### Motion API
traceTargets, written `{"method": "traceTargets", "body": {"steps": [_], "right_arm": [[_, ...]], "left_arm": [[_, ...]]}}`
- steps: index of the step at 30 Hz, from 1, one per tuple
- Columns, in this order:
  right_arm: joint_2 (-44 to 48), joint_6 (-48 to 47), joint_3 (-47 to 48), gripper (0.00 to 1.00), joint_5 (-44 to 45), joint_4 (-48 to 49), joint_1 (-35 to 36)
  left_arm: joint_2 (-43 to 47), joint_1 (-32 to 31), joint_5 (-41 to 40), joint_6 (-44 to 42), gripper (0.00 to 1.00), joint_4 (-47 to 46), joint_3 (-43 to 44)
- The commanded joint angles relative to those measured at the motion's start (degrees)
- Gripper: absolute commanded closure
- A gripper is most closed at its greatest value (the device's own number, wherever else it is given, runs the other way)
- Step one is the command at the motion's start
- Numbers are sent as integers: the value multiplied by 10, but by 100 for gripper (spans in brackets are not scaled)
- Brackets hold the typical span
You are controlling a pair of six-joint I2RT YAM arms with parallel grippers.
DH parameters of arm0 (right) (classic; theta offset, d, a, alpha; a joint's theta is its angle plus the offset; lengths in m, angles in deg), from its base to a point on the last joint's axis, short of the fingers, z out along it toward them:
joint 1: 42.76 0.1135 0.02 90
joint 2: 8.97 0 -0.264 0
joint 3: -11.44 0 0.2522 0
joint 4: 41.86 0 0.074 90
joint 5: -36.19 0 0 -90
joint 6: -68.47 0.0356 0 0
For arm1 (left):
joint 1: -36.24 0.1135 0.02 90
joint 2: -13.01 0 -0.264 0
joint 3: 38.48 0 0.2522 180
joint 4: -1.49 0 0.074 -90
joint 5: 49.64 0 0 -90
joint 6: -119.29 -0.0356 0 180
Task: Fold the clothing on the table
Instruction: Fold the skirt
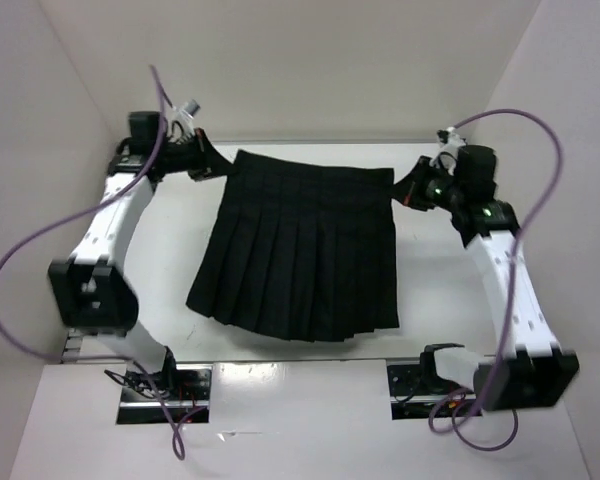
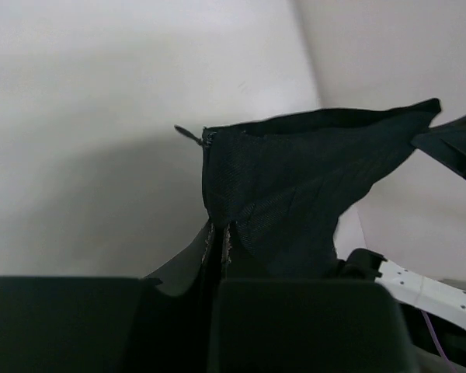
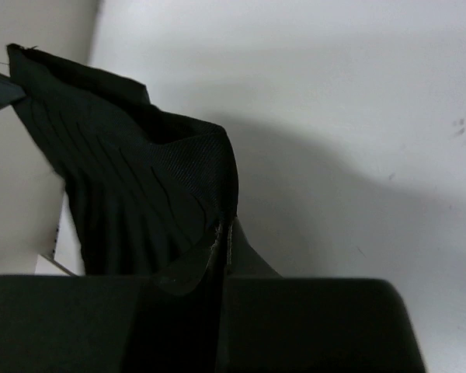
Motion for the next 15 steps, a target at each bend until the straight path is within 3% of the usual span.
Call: {"method": "traceTargets", "body": {"steps": [1,7,15], "right_arm": [[-96,2,-28,100,23,70,-19],[-263,-26,45,100,43,89,-42],[-337,-37,121,100,50,95,-47]], "left_arm": [[-102,18,-32,-18,100,-32,-21],[-268,13,-66,6,100,-71,73],[-376,13,-86,17,100,-47,238]]}}
